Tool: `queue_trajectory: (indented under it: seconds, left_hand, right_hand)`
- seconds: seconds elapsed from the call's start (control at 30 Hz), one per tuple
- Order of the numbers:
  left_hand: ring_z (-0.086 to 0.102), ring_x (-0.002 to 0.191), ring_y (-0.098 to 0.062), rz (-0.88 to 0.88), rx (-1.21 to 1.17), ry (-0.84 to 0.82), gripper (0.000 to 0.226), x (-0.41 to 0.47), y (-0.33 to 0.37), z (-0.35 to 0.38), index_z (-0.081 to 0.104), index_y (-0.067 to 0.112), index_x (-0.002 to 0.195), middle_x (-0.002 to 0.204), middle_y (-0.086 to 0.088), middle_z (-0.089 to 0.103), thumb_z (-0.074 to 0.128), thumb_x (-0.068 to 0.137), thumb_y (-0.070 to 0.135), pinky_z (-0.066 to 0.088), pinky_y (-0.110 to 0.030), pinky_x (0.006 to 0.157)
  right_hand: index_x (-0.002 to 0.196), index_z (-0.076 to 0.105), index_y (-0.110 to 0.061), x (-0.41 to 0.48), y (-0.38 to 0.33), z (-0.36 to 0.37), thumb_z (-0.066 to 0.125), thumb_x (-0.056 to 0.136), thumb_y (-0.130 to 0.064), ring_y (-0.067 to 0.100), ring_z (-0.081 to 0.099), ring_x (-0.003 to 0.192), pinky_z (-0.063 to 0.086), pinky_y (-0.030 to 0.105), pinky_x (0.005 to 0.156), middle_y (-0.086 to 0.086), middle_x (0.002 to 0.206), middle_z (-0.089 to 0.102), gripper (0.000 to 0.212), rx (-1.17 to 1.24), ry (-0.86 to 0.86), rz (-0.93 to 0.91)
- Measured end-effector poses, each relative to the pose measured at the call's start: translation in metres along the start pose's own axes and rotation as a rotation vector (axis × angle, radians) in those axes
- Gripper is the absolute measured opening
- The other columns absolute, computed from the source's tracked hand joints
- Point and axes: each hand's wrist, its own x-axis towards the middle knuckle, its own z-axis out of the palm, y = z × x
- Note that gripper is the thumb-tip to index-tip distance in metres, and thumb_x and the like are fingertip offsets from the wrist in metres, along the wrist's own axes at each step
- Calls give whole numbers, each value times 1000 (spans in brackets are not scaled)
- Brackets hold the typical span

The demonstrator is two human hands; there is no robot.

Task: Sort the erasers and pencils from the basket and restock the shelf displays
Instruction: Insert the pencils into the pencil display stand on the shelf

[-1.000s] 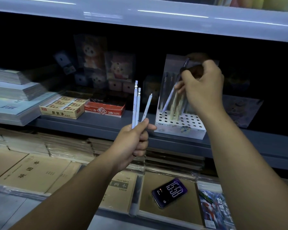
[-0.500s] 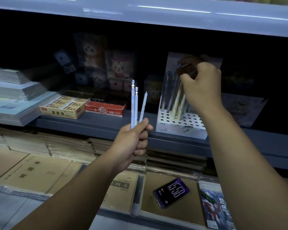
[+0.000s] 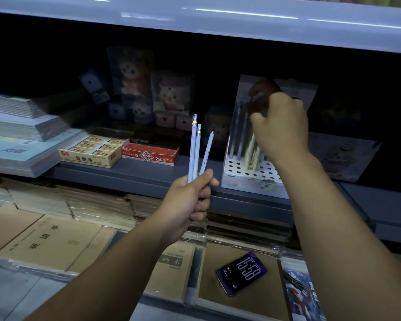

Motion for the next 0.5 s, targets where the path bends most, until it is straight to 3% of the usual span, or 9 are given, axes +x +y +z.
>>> queue_trajectory:
  seconds: [0.07,0.23,0.33,0.4,0.5]
  left_hand:
    - [25,45,-6,2,5,-4,26,0,0,0,63,12,91,58,7,33,57,102,35,21,-19,38]
    - [25,46,-6,5,13,-7,26,-1,1,-2,64,12,92,59,7,34,57,102,35,20,-19,38]
    - [24,46,-7,8,11,-6,26,-2,3,-2,64,12,92,59,7,33,57,103,35,21,-19,38]
    - [24,47,-7,9,11,-9,26,-3,4,-1,64,12,92,60,7,33,57,102,35,20,-19,38]
    - [24,48,-8,19,7,-31,26,-5,5,2,67,15,90,61,6,33,58,102,37,21,-20,39]
  right_hand:
    - [116,70,-17,0,-1,2,62,92,-21,43,61,92,45,40,73,20,97,66,25,-35,13,-6]
    - [111,70,-25,1,2,5,58,89,-17,36,55,104,47,38,79,11,102,64,26,-12,-25,17]
    - [105,73,-15,1,3,6,59,93,-17,39,59,92,42,35,72,12,86,57,19,-56,-94,102]
    - [89,68,-9,0,2,4,59,92,-17,39,59,86,40,34,69,12,80,54,12,-57,-102,110]
    - [106,74,-20,-2,1,-1,62,89,-21,38,59,94,52,39,78,12,97,63,21,42,-84,83]
